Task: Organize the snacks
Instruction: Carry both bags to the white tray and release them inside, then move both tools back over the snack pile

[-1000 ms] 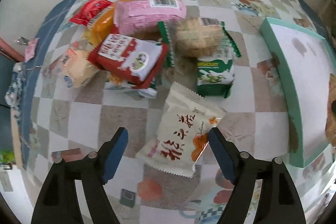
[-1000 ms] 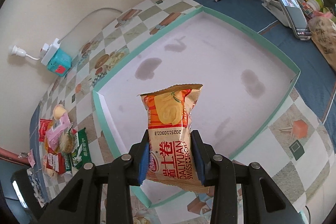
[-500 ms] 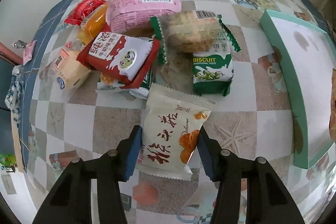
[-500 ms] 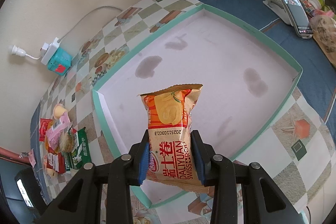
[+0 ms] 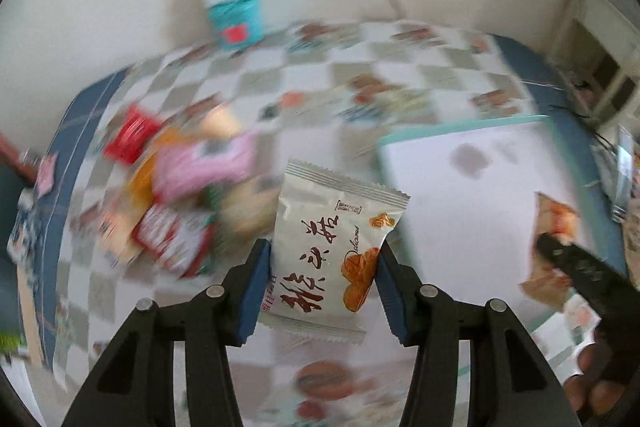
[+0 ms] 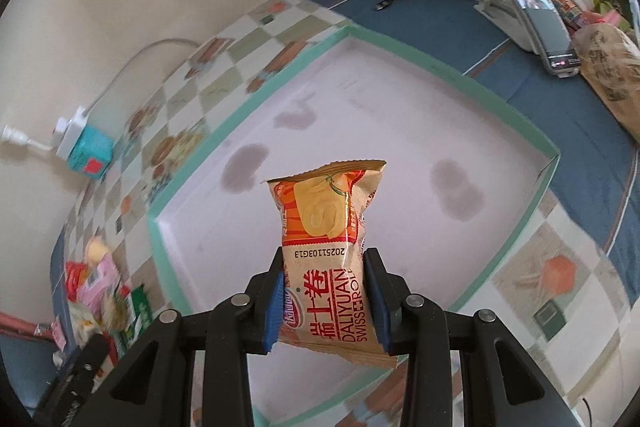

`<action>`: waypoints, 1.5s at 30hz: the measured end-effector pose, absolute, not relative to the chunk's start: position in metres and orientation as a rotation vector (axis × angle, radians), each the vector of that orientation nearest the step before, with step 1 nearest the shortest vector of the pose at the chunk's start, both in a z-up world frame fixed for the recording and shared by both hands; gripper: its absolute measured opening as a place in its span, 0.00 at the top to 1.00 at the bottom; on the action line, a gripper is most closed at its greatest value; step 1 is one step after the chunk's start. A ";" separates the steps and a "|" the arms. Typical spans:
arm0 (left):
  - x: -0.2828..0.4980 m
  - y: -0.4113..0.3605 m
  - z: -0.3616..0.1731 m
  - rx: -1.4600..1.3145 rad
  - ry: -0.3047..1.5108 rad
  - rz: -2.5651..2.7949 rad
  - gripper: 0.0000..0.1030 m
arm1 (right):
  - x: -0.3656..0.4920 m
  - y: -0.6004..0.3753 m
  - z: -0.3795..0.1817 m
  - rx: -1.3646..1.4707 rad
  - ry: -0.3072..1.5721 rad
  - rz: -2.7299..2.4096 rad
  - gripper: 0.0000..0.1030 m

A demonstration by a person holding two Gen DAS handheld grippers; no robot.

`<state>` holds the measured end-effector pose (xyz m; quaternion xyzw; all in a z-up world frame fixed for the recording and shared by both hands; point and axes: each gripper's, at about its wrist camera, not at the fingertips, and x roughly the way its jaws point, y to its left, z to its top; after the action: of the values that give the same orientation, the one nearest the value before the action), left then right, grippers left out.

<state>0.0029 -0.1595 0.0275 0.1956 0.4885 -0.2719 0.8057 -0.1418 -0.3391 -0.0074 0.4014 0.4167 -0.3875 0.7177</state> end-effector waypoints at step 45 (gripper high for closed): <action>0.104 -0.022 0.040 -0.014 1.172 0.001 0.07 | -0.102 -0.335 0.071 0.616 0.862 -0.915 0.00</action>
<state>0.1044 -0.0221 0.0403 -0.0068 0.5530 0.0004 0.8331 -0.1020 -0.3350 0.0713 0.2833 0.3966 -0.4213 0.7648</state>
